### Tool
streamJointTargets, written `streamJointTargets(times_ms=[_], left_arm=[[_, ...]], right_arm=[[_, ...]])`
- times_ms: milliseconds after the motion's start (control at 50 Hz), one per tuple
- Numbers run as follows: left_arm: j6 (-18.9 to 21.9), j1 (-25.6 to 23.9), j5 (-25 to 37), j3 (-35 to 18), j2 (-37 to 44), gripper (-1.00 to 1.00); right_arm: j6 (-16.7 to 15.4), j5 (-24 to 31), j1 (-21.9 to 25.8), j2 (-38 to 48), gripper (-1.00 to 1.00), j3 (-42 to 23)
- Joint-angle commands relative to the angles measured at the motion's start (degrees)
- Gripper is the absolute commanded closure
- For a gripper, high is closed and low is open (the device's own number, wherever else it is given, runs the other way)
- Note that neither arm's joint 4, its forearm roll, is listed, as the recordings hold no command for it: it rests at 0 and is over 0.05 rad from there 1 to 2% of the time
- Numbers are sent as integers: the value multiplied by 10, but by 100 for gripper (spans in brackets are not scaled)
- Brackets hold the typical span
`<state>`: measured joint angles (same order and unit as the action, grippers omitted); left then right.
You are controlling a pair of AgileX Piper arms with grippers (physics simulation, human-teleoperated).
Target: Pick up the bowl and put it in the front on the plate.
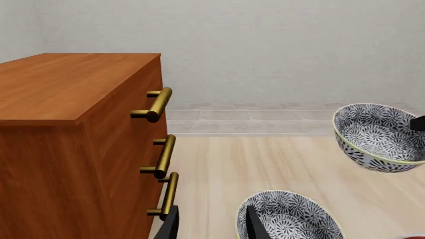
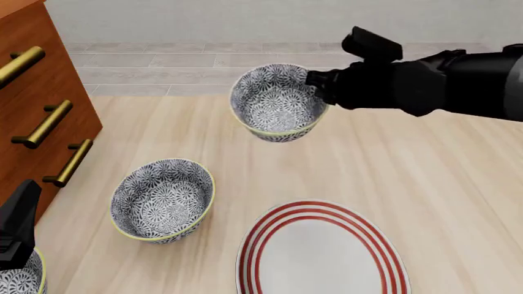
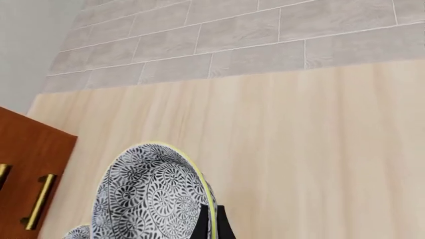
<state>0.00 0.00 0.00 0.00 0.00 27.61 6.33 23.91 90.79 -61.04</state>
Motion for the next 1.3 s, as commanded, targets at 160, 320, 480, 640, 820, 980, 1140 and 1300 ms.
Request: streamJointTargets(times_ms=[160,320,480,640,820,980,1140,1300], left_arm=[[0,0,0,0,0,-100],[0,0,0,0,0,-100],[0,0,0,0,0,-100],[0,0,0,0,0,-100],[0,0,0,0,0,-100],[0,0,0,0,0,-100],[0,0,0,0,0,-100],[0,0,0,0,0,-100]], right_arm=[[32,-7,-7,-94,100,87],[39,-1,-14,-129,100,113],[39,10,-19,-165,100,142],[29,30,-31,-202,100,161],[31,41,-33,-238,100,184],[31,59,-35,-272,100,204],[42,74,-19,-307,100,224],[47,89,-20,-339,100,244]])
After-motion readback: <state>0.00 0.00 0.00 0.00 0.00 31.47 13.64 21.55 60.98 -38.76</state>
